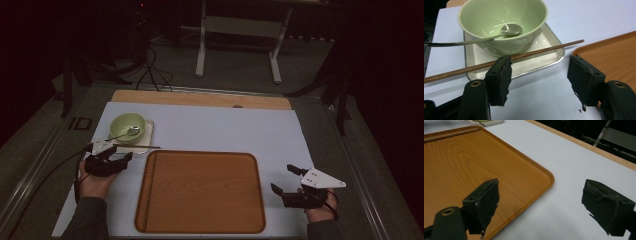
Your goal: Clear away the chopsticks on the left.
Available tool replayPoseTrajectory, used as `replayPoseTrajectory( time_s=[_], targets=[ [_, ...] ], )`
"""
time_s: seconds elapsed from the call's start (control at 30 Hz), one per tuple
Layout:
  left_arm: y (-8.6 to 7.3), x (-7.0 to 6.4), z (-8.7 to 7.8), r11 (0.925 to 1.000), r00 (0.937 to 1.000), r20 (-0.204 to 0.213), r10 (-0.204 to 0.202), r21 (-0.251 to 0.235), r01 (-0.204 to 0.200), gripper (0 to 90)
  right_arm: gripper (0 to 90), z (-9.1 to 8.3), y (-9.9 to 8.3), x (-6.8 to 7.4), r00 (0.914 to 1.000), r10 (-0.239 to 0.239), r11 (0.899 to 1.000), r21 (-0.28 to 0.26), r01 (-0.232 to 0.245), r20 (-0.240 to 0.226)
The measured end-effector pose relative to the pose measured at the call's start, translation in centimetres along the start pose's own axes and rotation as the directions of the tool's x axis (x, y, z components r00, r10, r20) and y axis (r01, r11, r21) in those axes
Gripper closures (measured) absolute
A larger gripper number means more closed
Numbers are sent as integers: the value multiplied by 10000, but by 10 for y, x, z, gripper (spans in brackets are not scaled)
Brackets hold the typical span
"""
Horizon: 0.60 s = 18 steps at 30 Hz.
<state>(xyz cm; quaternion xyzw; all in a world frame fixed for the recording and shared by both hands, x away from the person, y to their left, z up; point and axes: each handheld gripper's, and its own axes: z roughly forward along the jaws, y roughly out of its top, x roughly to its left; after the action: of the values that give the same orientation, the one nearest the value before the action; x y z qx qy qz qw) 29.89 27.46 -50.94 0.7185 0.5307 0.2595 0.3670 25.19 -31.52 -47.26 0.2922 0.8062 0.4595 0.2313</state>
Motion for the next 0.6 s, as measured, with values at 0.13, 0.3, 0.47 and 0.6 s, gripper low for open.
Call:
replayPoseTrajectory(
  time_s=[0.13,0.3,0.47,0.6],
  targets=[
    [0,3,8,9999,9999,-97,46,123,-45,357,141,0,0,0,10000,0,10000,1,0,1],
    [-1,6,16,10000,9998,-219,-43,46,44,349,141,1,0,0,10000,-12,10000,34,13,-29],
    [-2,9,20,9999,9994,-314,-120,83,123,318,141,1,0,0,10000,16,10000,19,-16,-30],
    [-3,12,21,9996,9989,-383,-263,29,264,313,141,1,0,0,10000,1,10000,18,-1,-32]
  ],
)
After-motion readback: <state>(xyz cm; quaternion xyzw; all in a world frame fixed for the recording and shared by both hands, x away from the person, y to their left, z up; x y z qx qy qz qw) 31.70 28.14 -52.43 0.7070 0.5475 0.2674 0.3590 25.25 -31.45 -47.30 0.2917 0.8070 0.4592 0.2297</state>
